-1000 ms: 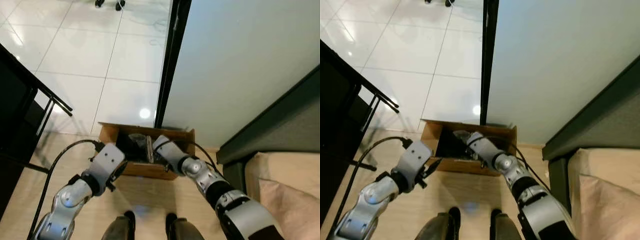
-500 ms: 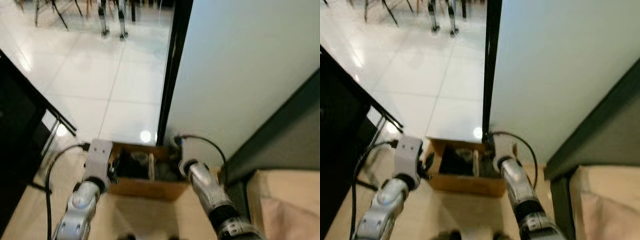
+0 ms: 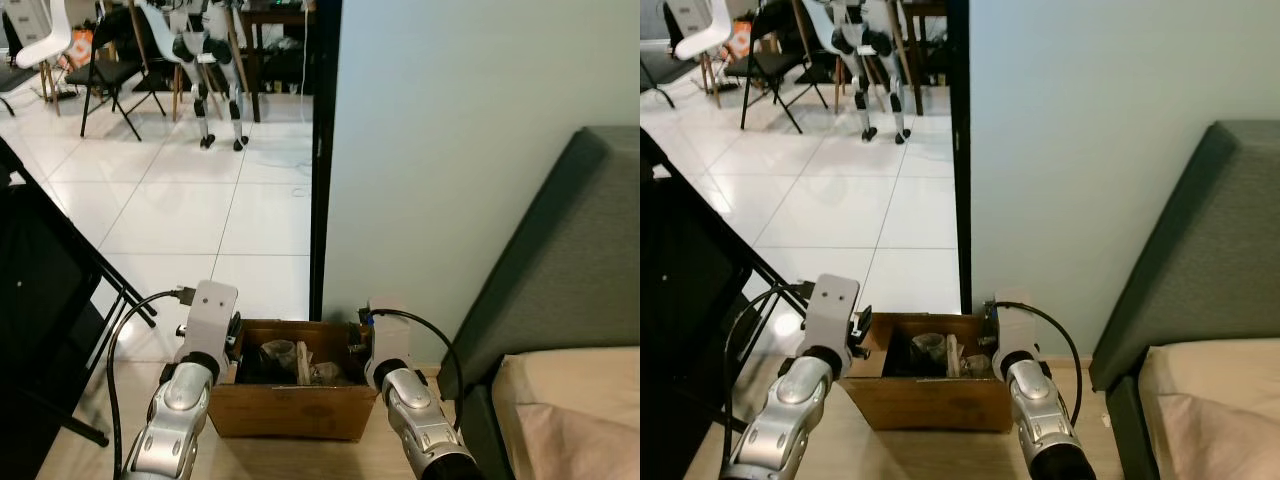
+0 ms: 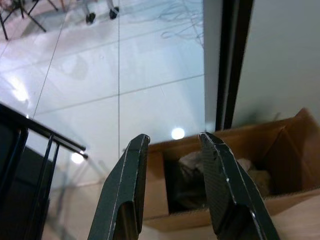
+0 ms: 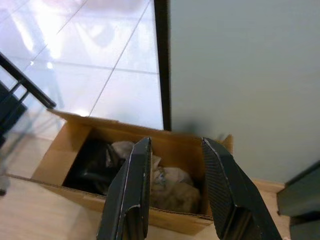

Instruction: Clean up the room

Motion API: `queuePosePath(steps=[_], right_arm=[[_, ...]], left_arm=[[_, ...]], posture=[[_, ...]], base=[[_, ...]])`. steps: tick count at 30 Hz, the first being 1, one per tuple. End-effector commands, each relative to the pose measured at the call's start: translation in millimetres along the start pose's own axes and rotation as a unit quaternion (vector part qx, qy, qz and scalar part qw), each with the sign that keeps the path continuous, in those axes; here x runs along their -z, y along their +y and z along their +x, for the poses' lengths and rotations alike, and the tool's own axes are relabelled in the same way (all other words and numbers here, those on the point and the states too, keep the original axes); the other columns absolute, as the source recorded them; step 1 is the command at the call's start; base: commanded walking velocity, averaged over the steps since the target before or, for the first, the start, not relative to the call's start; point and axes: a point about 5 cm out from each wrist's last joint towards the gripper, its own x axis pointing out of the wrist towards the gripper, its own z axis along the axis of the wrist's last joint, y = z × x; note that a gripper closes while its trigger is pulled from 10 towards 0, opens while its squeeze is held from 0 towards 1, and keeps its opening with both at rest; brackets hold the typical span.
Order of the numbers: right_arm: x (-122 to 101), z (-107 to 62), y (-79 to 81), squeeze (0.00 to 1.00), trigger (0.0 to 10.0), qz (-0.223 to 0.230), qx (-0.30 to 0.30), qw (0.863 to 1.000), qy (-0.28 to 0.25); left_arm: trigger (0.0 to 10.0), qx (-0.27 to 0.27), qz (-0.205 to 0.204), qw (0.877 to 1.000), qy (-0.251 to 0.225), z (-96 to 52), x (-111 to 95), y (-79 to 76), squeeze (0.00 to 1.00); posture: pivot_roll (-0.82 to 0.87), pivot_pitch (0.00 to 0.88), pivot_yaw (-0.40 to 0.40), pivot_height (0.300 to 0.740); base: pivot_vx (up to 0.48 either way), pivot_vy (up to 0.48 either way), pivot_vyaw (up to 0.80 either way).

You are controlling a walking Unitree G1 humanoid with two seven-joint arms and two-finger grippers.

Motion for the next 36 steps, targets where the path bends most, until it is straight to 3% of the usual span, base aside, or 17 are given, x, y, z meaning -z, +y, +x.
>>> queuePosePath(steps=[1,11,22,24,36], right_arm=[[4,-2.7,-7.6,0.0,10.0,-0.007,0.011,1.0,0.015],[4,-5.0,-9.9,0.0,10.0,-0.026,0.014,0.999,0.023],[3,-8.0,-8.5,0.0,10.0,-0.041,0.013,0.999,0.026],[4,-8.9,-8.4,0.0,10.0,-0.043,0.013,0.999,0.026],[2,-9.1,-11.0,0.0,10.0,-0.048,0.016,0.998,0.026]], left_arm=[[10.0,-0.004,-0.001,1.0,0.014,-2.1,8,-0.8,0.0],[10.0,-0.003,-0.005,1.0,0.02,-9.9,16,-4.4,0.0],[10.0,0.04,-0.026,0.999,0.02,-16.1,19,-15.5,0.0],[10.0,0.047,-0.007,0.999,0.014,-14.5,17,-18.0,0.0],[10.0,0.031,-0.015,0.999,0.013,-11.3,17,-14.5,0.0]], posture=[[-0.02,0.07,0.014,0.74],[-0.02,0.079,0.003,0.74],[-0.03,0.086,0.017,0.74],[-0.03,0.084,0.021,0.74],[-0.04,0.079,0.017,0.74]], base=[[0.0,0.0,-0.8],[0.0,0.0,-0.8],[0.0,0.0,-0.8],[0.0,0.0,-0.8],[0.0,0.0,-0.8]])
